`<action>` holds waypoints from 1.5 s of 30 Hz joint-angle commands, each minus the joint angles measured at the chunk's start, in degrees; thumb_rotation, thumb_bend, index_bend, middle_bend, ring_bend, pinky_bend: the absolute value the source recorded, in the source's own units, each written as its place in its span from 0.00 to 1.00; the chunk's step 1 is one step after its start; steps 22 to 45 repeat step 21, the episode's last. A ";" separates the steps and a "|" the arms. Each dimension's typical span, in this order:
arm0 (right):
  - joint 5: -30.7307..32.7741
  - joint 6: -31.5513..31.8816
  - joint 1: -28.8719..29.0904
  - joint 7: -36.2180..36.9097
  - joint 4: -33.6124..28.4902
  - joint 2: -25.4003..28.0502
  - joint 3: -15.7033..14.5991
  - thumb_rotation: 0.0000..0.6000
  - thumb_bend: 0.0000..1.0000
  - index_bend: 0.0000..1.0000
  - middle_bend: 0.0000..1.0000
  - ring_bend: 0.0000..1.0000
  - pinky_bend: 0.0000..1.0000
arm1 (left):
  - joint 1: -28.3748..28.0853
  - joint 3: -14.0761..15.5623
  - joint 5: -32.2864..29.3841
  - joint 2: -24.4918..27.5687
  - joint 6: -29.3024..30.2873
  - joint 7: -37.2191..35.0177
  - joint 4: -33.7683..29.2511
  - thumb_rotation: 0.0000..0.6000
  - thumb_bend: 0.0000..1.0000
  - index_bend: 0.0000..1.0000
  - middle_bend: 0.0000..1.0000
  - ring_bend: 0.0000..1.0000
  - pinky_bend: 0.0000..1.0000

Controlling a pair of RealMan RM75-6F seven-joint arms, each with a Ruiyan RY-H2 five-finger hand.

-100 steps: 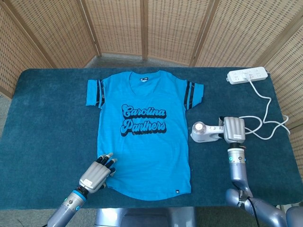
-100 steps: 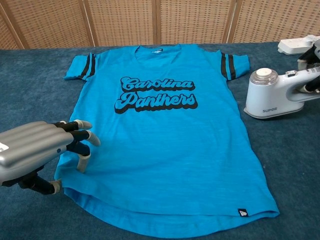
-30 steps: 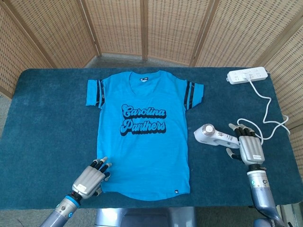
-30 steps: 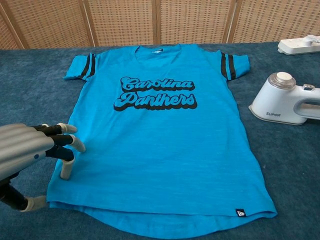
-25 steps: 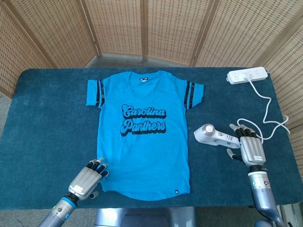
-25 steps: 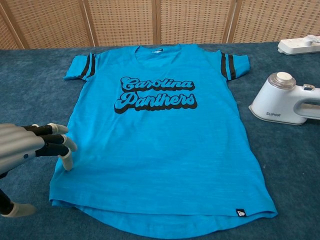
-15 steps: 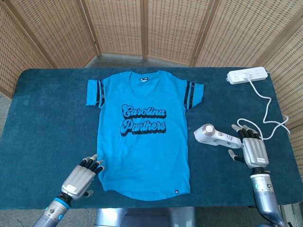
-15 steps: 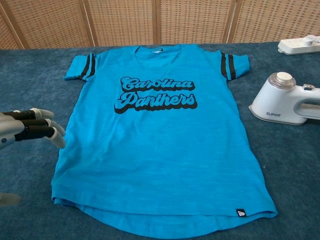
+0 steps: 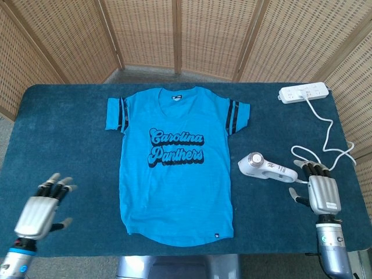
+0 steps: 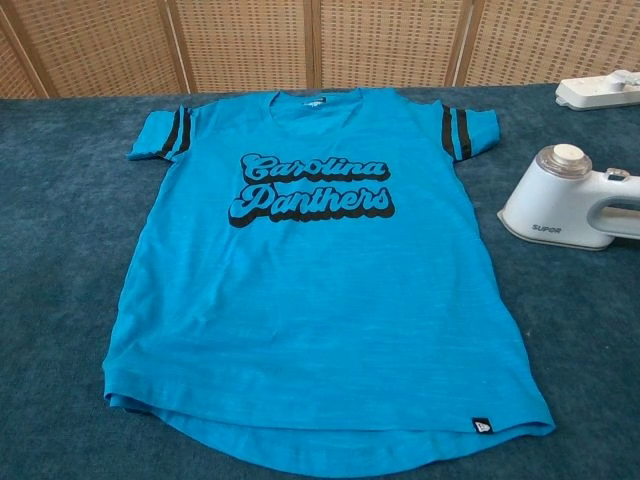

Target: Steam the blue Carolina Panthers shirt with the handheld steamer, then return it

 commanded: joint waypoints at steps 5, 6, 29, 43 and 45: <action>-2.10 3.33 -2.79 0.37 0.34 -0.89 -1.83 0.98 0.31 0.23 0.27 0.21 0.16 | 5.31 -1.77 -1.52 0.72 5.59 -8.39 6.15 0.89 0.16 0.23 0.19 0.06 0.16; -2.67 4.10 -3.36 0.67 0.51 -1.05 -2.19 0.98 0.31 0.24 0.27 0.21 0.16 | 6.29 -1.84 -1.57 0.43 6.65 -9.44 7.23 0.89 0.16 0.23 0.20 0.06 0.16; -4.48 5.72 -5.96 3.55 1.73 -1.15 -2.50 0.98 0.31 0.24 0.27 0.21 0.15 | 9.05 -3.76 -0.18 0.59 6.68 -9.30 7.38 0.90 0.16 0.23 0.20 0.06 0.16; -4.48 5.72 -5.96 3.55 1.73 -1.15 -2.50 0.98 0.31 0.24 0.27 0.21 0.15 | 9.05 -3.76 -0.18 0.59 6.68 -9.30 7.38 0.90 0.16 0.23 0.20 0.06 0.16; -4.48 5.72 -5.96 3.55 1.73 -1.15 -2.50 0.98 0.31 0.24 0.27 0.21 0.15 | 9.05 -3.76 -0.18 0.59 6.68 -9.30 7.38 0.90 0.16 0.23 0.20 0.06 0.16</action>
